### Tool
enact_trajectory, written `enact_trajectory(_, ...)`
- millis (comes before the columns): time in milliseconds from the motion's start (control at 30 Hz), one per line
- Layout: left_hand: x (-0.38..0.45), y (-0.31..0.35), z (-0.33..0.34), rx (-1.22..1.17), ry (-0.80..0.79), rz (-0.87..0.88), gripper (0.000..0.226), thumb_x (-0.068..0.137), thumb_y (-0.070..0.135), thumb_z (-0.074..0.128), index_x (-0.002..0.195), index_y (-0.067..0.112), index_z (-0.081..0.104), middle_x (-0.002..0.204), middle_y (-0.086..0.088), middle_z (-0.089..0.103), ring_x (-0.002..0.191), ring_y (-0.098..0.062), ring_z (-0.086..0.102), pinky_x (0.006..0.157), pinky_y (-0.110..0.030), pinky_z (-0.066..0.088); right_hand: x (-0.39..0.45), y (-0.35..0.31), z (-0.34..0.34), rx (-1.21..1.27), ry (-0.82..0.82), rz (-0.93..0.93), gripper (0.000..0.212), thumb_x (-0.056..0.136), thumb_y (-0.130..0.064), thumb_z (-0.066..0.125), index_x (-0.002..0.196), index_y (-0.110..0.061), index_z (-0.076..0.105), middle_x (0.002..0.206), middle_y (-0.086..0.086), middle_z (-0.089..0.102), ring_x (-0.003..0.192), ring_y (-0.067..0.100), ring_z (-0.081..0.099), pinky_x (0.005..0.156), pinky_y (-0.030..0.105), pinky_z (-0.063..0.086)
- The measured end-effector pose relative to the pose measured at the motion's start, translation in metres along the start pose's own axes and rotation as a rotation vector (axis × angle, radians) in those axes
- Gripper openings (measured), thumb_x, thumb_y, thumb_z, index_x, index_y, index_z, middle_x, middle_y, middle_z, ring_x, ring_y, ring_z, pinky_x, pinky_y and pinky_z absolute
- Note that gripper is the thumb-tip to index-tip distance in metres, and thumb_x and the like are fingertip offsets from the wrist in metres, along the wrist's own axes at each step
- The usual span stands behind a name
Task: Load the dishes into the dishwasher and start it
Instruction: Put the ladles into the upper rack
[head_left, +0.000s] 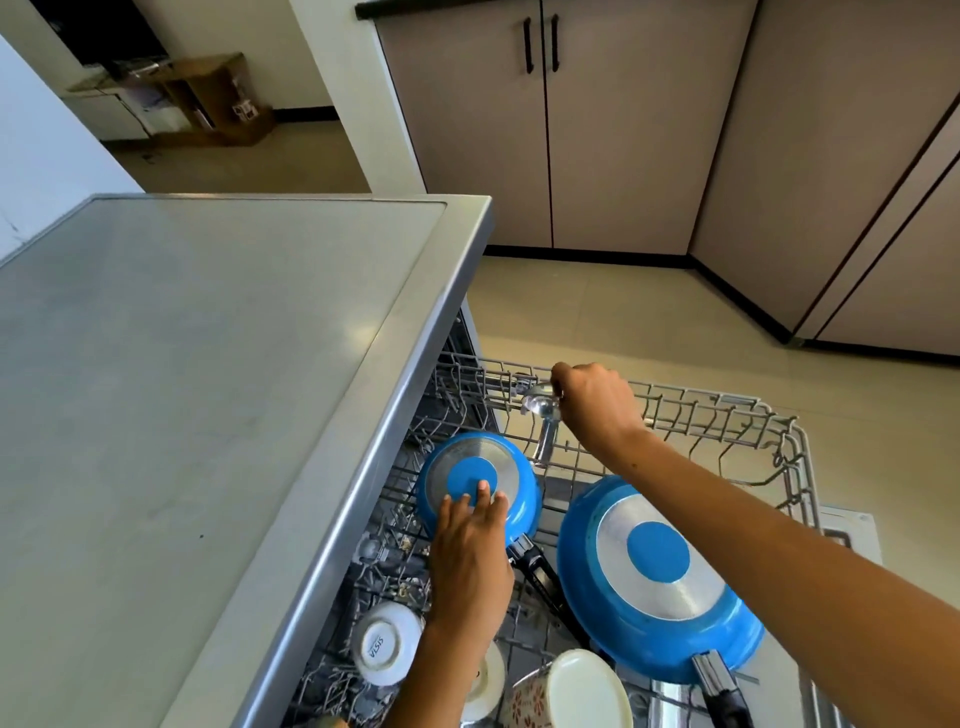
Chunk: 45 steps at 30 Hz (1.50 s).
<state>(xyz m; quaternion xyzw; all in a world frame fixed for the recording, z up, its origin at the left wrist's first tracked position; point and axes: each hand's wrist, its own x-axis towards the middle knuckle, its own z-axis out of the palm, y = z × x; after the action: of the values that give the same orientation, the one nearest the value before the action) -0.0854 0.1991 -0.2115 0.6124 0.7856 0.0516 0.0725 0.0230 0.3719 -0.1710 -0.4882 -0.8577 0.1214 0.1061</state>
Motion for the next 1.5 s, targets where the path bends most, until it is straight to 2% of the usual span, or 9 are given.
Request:
enact_trajectory(167,0.002,0.0,0.007,-0.014,0.022,-0.015,0.064,0.052,0.004,0.088,0.111,0.013,0.067,0.118,-0.011,0.066,0.106,-0.031,0.064,0.101,-0.043,0.033,0.0,-0.003,0.022,0.038,-0.041,0.044,0.015,0.091,-0.005,0.054,0.106,-0.004,0.057,0.086,0.013,0.066,0.066,0.022,0.056,0.064,0.029,0.051)
enact_trajectory(300,0.0,-0.001,0.005,-0.024,0.004,-0.01,0.059,0.08,0.005,0.069,0.135,0.012,0.05,0.143,-0.01,0.045,0.132,-0.031,0.043,0.112,-0.04,0.011,-0.008,-0.007,0.031,0.099,-0.088,0.075,0.015,0.092,-0.007,0.054,0.107,-0.005,0.058,0.085,0.01,0.065,0.068,0.019,0.059,0.065,0.025,0.051)
enact_trajectory(400,0.0,-0.003,0.006,-0.006,0.002,-0.031,0.06,0.071,0.004,0.077,0.127,0.011,0.058,0.135,-0.013,0.053,0.123,-0.033,0.052,0.109,-0.044,0.018,-0.006,-0.009,0.028,0.157,-0.047,0.129,0.011,0.091,-0.005,0.055,0.101,-0.004,0.061,0.084,0.011,0.067,0.068,0.02,0.062,0.064,0.027,0.052)
enact_trajectory(500,0.0,-0.002,0.006,0.005,0.019,0.003,0.058,0.081,0.006,0.068,0.136,0.013,0.049,0.144,-0.01,0.043,0.133,-0.031,0.041,0.112,-0.039,0.009,0.0,-0.011,0.021,0.134,0.009,0.129,0.007,0.088,-0.006,0.06,0.094,-0.006,0.062,0.084,0.01,0.068,0.065,0.021,0.06,0.061,0.03,0.051)
enact_trajectory(667,0.0,-0.005,0.013,-0.007,0.036,-0.008,0.063,0.057,0.001,0.086,0.116,0.012,0.065,0.124,-0.011,0.062,0.113,-0.031,0.06,0.104,-0.042,0.031,0.005,-0.02,-0.013,-0.02,0.112,0.042,0.013,0.094,-0.013,0.053,0.102,-0.007,0.061,0.086,0.006,0.064,0.06,0.017,0.045,0.046,0.019,0.022)
enact_trajectory(833,-0.001,-0.002,0.006,-0.022,0.003,-0.008,0.058,0.083,0.003,0.065,0.137,0.015,0.047,0.146,-0.007,0.042,0.136,-0.028,0.037,0.114,-0.037,0.01,0.01,-0.026,-0.05,-0.032,0.215,-0.003,0.014,0.096,-0.013,0.049,0.102,-0.007,0.061,0.084,0.006,0.065,0.061,0.019,0.05,0.056,0.026,0.034)
enact_trajectory(1133,-0.002,0.002,-0.005,-0.02,0.003,0.013,0.057,0.095,0.012,0.05,0.147,0.021,0.029,0.156,-0.002,0.023,0.144,-0.021,0.02,0.118,-0.034,0.0,0.006,-0.001,0.02,0.19,-0.193,0.139,0.017,0.09,-0.004,0.056,0.105,-0.007,0.062,0.095,0.012,0.068,0.079,0.023,0.065,0.075,0.033,0.056)
enact_trajectory(1367,-0.004,-0.001,-0.004,-0.01,-0.013,0.0,0.059,0.095,0.013,0.051,0.148,0.019,0.026,0.156,-0.004,0.021,0.144,-0.023,0.019,0.118,-0.036,-0.001,-0.011,-0.003,0.057,0.232,-0.318,0.226,0.018,0.094,-0.013,0.051,0.109,-0.004,0.057,0.101,0.013,0.063,0.081,0.02,0.058,0.074,0.026,0.05)
enact_trajectory(1500,-0.007,-0.002,-0.006,0.046,-0.035,0.035,0.063,0.097,0.012,0.046,0.151,0.017,0.014,0.159,-0.006,0.009,0.146,-0.024,0.009,0.113,-0.034,-0.01,-0.024,0.001,0.052,0.215,-0.253,0.263,0.025,0.092,-0.005,0.051,0.116,-0.005,0.058,0.105,0.013,0.064,0.082,0.019,0.059,0.076,0.027,0.052)
